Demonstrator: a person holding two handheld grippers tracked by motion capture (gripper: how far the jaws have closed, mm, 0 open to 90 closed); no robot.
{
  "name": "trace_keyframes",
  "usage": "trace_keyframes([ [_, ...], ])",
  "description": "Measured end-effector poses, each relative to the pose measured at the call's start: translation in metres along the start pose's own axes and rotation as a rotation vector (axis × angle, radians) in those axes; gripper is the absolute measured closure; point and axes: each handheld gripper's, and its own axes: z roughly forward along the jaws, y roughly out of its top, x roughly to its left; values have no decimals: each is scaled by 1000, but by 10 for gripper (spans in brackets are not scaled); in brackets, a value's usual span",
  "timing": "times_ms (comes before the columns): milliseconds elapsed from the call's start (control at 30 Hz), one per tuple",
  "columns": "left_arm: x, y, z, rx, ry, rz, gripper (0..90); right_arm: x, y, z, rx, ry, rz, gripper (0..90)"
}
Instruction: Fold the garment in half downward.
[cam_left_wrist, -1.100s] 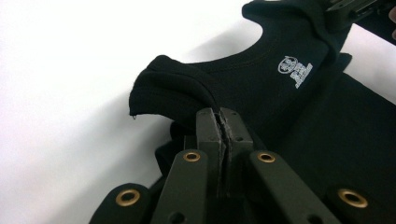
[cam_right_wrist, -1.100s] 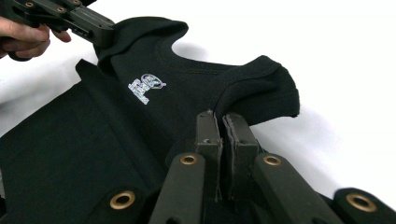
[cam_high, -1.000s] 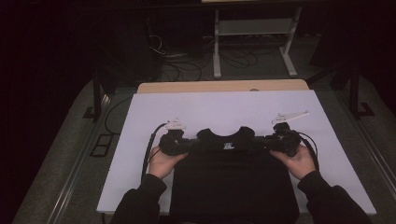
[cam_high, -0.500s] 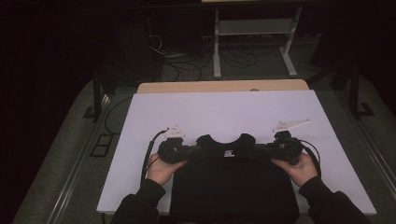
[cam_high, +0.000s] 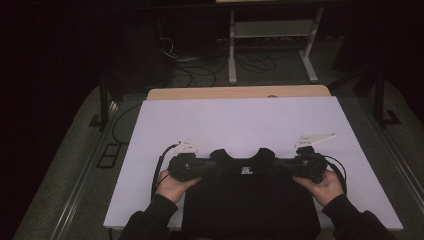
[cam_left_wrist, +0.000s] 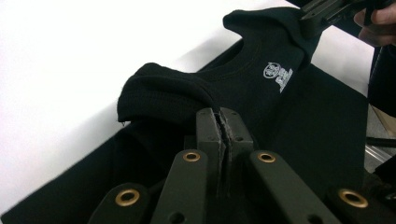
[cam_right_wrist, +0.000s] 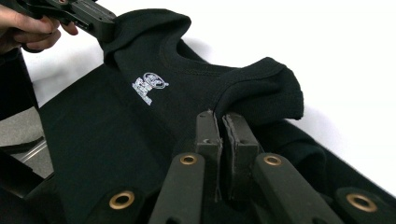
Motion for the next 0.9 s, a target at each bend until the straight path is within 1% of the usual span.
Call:
trace_keyframes([
  [67, -4, -3, -1, 6, -2, 2, 866, 2, -3, -1, 3, 8, 7, 841],
  [167, -8, -6, -3, 13, -11, 14, 866, 6, -8, -2, 20, 15, -1, 841],
  [267, -13, -9, -3, 19, -19, 7, 866, 9, -12, -3, 35, 20, -2, 841],
  [333, -14, -10, -4, 26, -21, 15, 866, 10, -14, -2, 35, 18, -1, 841],
  [400, -19, -14, -3, 33, -24, 22, 866, 11, -18, -2, 51, 25, 4, 841],
  [500, -21, -18, -2, 47, -24, 26, 867, 12, -22, -1, 69, 34, 9, 841],
  [567, -23, -21, -1, 55, -22, 19, 866, 14, -24, -1, 84, 44, 10, 841],
  [733, -29, -27, -1, 83, -24, 29, 866, 20, -30, 2, 118, 37, 3, 840],
  [833, -32, -30, 0, 94, -23, 23, 866, 24, -32, 4, 136, 33, -4, 840],
  [900, -33, -32, 0, 112, -21, 18, 866, 26, -34, 5, 148, 34, 1, 838],
])
